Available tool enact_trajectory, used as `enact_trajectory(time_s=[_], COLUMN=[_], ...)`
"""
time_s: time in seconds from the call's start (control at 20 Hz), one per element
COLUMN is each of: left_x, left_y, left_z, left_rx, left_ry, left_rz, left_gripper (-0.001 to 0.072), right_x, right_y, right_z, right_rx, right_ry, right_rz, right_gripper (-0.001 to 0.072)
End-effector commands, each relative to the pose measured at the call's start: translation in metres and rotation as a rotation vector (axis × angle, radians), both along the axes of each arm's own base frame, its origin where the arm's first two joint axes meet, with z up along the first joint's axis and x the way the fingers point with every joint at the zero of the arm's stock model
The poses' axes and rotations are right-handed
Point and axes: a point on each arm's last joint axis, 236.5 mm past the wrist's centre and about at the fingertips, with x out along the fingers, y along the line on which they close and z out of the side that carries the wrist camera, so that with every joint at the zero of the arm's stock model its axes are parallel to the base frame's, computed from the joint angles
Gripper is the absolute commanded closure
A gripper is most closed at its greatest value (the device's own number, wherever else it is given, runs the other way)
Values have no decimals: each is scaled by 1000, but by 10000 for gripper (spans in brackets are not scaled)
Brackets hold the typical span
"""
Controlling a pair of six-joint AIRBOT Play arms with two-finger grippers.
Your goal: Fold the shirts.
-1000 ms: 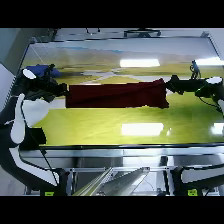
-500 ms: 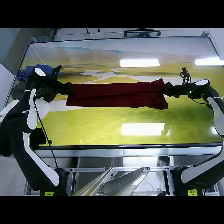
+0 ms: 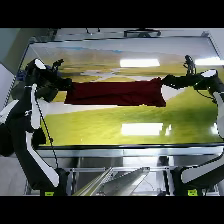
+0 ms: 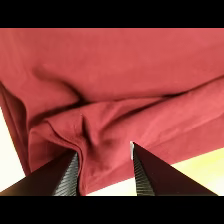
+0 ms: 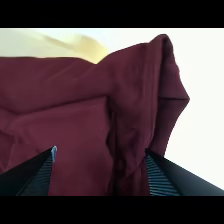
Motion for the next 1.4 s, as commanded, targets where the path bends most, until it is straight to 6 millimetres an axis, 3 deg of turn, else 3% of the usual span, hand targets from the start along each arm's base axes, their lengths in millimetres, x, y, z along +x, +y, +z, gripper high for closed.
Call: enact_trajectory(time_s=[0.0,0.1,0.15,0.3,0.5,0.7,0.75,0.95,1.0,1.05,1.15,1.35], left_x=[-5,-3,-2,3,3,6,9,11,7,3,-4,-17], left_y=[34,36,31,-12,-50,-76,-84,-130,-146,-162,-200,-282], left_z=[11,34,45,68,58,54,55,40,28,16,-7,-35], left_rx=[139,129,108,6,4,0,-2,-11,-12,-12,-17,-38], left_ry=[16,-25,-45,-99,-111,-139,-156,-182,-169,-157,-155,-231], left_rz=[73,91,92,52,-4,-37,-45,-107,-134,-162,-215,-309], left_gripper=[362,362,362,363,363,364,364,365,496,714,707,708], right_x=[-10,-23,-29,-27,-24,-16,-12,-7,-7,-6,-4,-8], right_y=[-33,-36,-32,-8,20,43,45,57,56,55,49,45], right_z=[6,-6,-16,-39,-65,-71,-73,-76,-72,-64,-40,31], right_rx=[-144,-158,-135,11,170,180,170,148,147,145,139,133], right_ry=[59,129,177,243,305,275,262,235,228,214,173,72], right_rz=[-33,-24,-23,-30,-25,3,-6,15,14,15,15,61], right_gripper=[88,10,10,10,10,14,54,660,689,690,690,691])
